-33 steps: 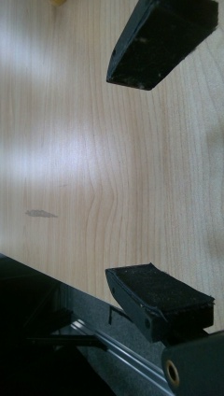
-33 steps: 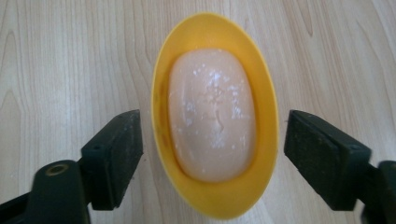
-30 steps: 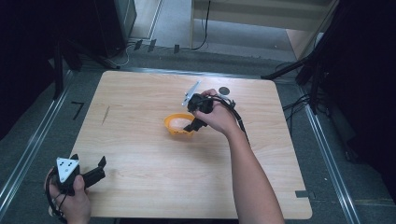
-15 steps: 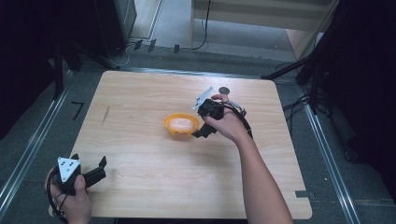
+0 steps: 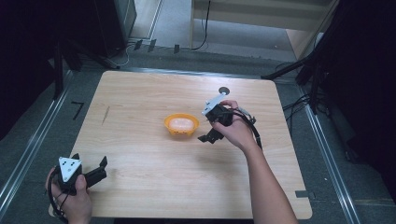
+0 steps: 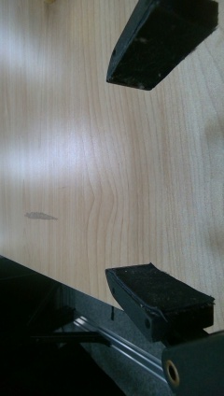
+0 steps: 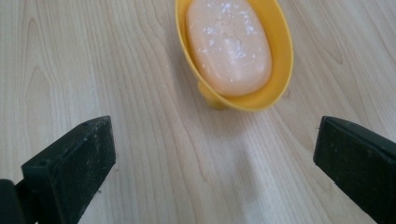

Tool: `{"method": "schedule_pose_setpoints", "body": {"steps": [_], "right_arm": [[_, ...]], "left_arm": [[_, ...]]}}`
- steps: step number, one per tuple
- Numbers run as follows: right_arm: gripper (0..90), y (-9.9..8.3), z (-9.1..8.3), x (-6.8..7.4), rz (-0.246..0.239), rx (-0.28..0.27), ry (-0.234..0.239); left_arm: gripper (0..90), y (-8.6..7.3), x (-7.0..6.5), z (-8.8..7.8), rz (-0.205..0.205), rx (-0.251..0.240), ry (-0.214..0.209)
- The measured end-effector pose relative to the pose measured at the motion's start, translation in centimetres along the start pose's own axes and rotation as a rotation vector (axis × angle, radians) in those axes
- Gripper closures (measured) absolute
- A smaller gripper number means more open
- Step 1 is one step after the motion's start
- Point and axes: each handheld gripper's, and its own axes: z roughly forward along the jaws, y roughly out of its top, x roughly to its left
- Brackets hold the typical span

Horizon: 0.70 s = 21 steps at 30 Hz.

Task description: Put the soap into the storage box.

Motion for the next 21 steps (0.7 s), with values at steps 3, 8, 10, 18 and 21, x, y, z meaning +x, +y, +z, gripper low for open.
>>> {"method": "schedule_pose_setpoints", "body": {"steps": [3,8,10,18,21], "right_arm": [[0.0,-0.5,-0.4,0.2,0.014,-0.008,0.004],[0.0,-1.5,-0.9,0.5,0.039,-0.011,-0.005],[0.0,-2.0,-1.0,0.7,0.047,-0.017,-0.012],[0.0,-4.0,-1.7,1.4,0.093,-0.041,-0.024],[0.0,-4.6,-2.1,1.8,0.106,-0.057,-0.029]], "left_arm": [[7.3,0.0,0.0,0.0,0.000,0.000,0.000],[7.4,0.0,0.0,0.0,0.002,-0.001,-0.001],[7.3,0.0,0.0,0.0,0.003,-0.001,-0.001],[7.3,0.0,0.0,0.0,0.004,-0.002,-0.001],[7.3,0.0,0.0,0.0,0.004,-0.001,-0.001]]}}
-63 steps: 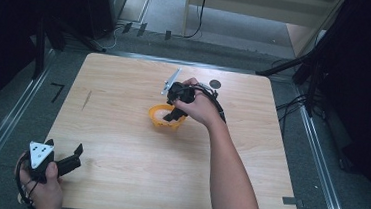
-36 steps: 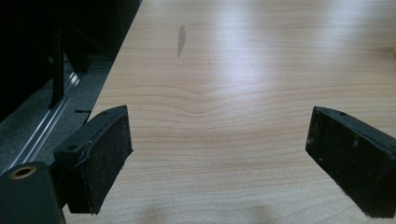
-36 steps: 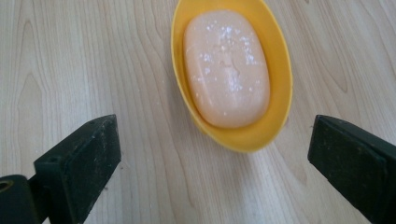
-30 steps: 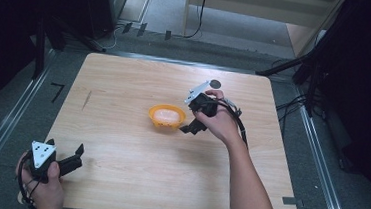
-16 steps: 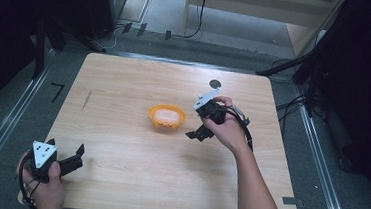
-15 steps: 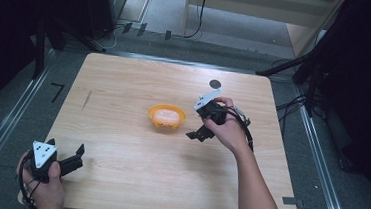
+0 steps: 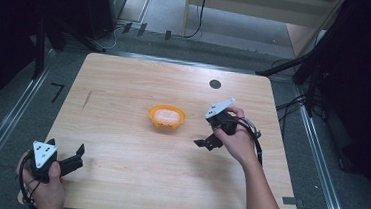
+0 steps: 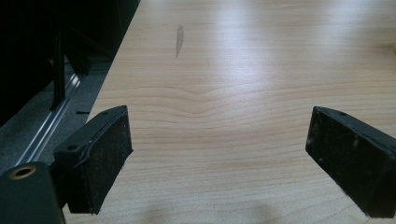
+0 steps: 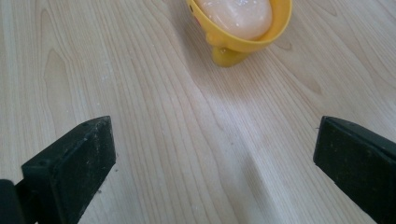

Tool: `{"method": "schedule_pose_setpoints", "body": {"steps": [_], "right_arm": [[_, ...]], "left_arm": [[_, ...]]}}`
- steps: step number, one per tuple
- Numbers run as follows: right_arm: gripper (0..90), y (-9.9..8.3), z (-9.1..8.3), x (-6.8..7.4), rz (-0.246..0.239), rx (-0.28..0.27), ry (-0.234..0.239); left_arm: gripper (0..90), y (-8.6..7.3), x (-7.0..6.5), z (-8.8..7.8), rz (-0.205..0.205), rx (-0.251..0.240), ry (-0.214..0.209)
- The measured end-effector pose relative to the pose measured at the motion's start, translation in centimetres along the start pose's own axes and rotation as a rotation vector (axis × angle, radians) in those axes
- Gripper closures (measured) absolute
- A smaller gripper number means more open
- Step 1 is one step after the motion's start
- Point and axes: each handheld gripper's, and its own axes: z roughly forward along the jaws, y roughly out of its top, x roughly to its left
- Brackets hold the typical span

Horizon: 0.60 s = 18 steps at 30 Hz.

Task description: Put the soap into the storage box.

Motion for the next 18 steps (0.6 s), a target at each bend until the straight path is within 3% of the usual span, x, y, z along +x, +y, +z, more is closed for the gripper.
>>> {"method": "schedule_pose_setpoints", "body": {"steps": [18], "right_arm": [[0.0,-2.2,-1.4,1.8,0.019,-0.013,-0.007]], "left_arm": [[7.4,0.0,-0.1,0.0,0.002,-0.003,0.001]]}}
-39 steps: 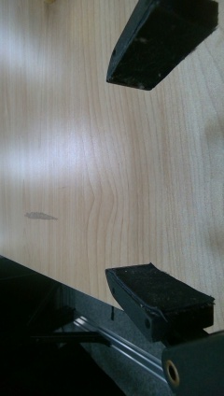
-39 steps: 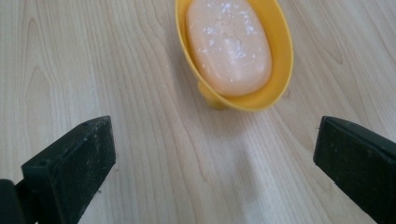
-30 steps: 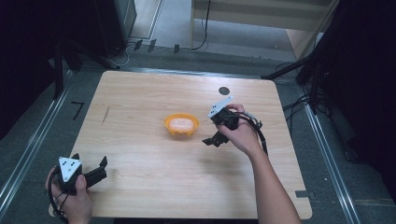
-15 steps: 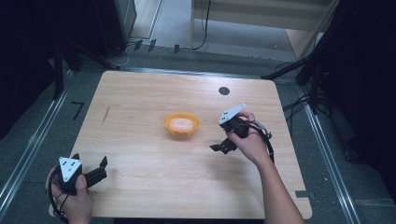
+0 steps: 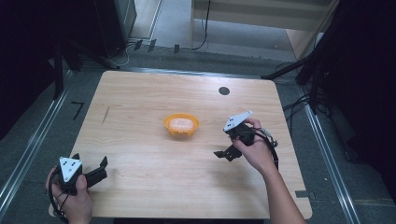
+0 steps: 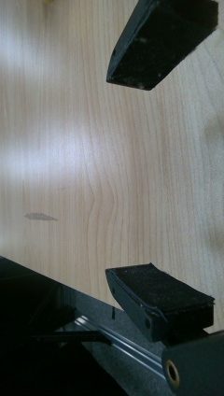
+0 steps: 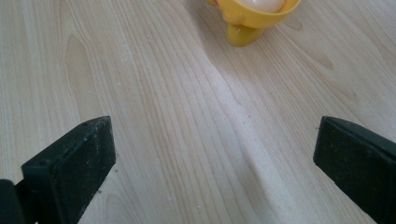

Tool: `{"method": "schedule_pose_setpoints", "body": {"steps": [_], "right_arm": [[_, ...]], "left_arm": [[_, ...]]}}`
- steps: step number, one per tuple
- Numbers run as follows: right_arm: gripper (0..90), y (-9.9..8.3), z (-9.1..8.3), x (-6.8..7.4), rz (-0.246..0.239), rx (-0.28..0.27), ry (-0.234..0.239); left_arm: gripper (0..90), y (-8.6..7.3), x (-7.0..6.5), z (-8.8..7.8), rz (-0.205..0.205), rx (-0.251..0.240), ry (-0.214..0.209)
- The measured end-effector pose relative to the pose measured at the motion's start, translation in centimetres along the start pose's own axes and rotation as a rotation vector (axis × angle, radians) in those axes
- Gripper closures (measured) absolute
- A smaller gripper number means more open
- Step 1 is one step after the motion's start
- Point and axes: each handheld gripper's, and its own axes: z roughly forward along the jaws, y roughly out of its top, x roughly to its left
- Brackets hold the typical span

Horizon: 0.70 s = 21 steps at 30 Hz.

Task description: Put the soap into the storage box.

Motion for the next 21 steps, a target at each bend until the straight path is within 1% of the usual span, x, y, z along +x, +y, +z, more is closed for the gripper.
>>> {"method": "schedule_pose_setpoints", "body": {"steps": [2,5,10,11,12,14,16,21], "right_arm": [[0.0,-0.3,-0.1,0.2,0.002,-0.005,-0.004],[0.0,-1.2,-0.3,0.4,0.022,-0.015,-0.014],[0.0,-2.4,-0.6,0.6,0.035,-0.024,-0.028],[0.0,-2.4,-0.6,0.6,0.035,-0.024,-0.028],[0.0,-2.9,-0.7,0.7,0.043,-0.026,-0.031],[0.0,-3.4,-0.8,0.8,0.048,-0.025,-0.043],[0.0,-3.9,-0.9,0.9,0.052,-0.034,-0.043],[0.0,-5.0,-1.4,1.1,0.065,-0.050,-0.060]], "left_arm": [[7.4,0.0,0.0,0.0,0.000,-0.001,0.000],[7.3,0.0,0.0,0.0,0.002,-0.001,0.000],[7.3,0.0,0.0,0.0,0.004,-0.001,0.002],[7.3,0.0,0.0,0.0,0.005,0.000,0.001],[7.3,0.0,-0.1,0.0,0.007,-0.001,0.003],[7.4,0.0,-0.1,0.0,0.008,0.000,0.004],[7.4,0.0,-0.1,0.0,0.009,0.001,0.005],[7.3,0.0,-0.1,0.0,0.012,0.004,0.003]]}}
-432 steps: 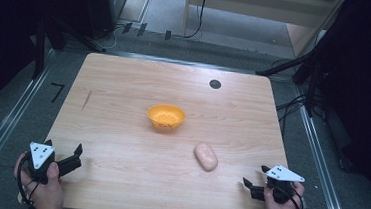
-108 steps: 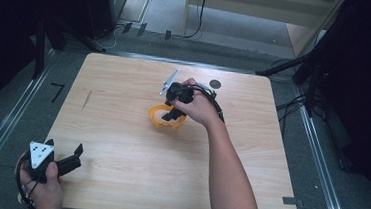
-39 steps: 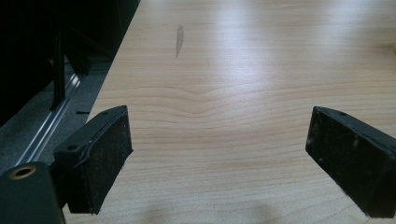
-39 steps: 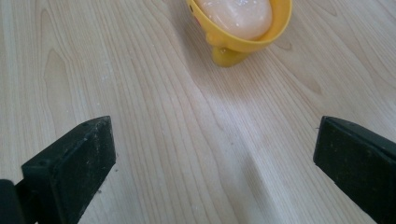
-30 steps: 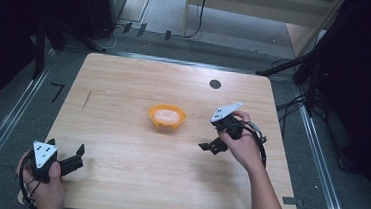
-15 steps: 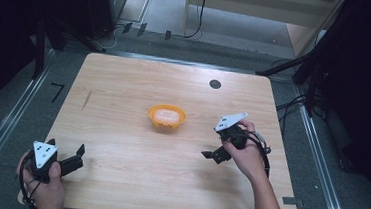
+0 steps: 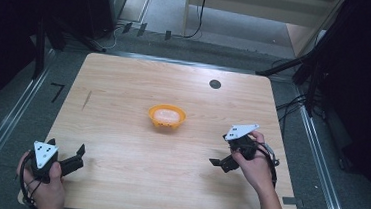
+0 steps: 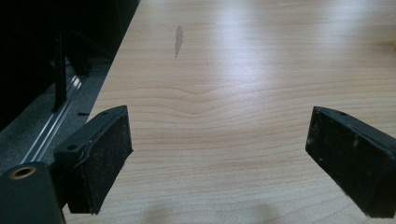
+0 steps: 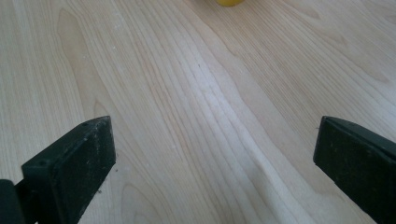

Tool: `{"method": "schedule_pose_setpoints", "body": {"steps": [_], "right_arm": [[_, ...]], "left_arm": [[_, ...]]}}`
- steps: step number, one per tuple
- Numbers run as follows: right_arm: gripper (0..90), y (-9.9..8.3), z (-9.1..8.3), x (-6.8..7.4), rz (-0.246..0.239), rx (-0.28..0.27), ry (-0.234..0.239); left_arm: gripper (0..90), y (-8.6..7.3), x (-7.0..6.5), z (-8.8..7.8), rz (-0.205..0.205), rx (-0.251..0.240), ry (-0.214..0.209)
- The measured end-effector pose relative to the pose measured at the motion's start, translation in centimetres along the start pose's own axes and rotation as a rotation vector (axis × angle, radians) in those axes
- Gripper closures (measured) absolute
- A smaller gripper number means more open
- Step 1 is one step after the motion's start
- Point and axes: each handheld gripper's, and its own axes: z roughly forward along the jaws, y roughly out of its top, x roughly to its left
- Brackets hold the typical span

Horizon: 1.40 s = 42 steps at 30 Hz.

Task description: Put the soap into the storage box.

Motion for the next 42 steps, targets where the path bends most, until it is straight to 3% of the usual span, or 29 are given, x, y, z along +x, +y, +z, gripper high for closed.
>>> {"method": "schedule_pose_setpoints", "body": {"steps": [13,30,42], "right_arm": [[0.0,-2.6,-1.3,0.4,0.032,-0.014,-0.038],[0.0,-7.2,-2.5,0.5,0.113,-0.057,-0.077],[0.0,-10.3,-4.2,0.5,0.174,-0.121,-0.128]], "left_arm": [[7.4,0.0,0.0,0.0,0.001,-0.001,-0.002],[7.3,0.0,-0.2,0.0,0.009,-0.001,-0.001],[7.3,0.0,-0.2,-0.1,0.016,0.000,-0.001]]}}
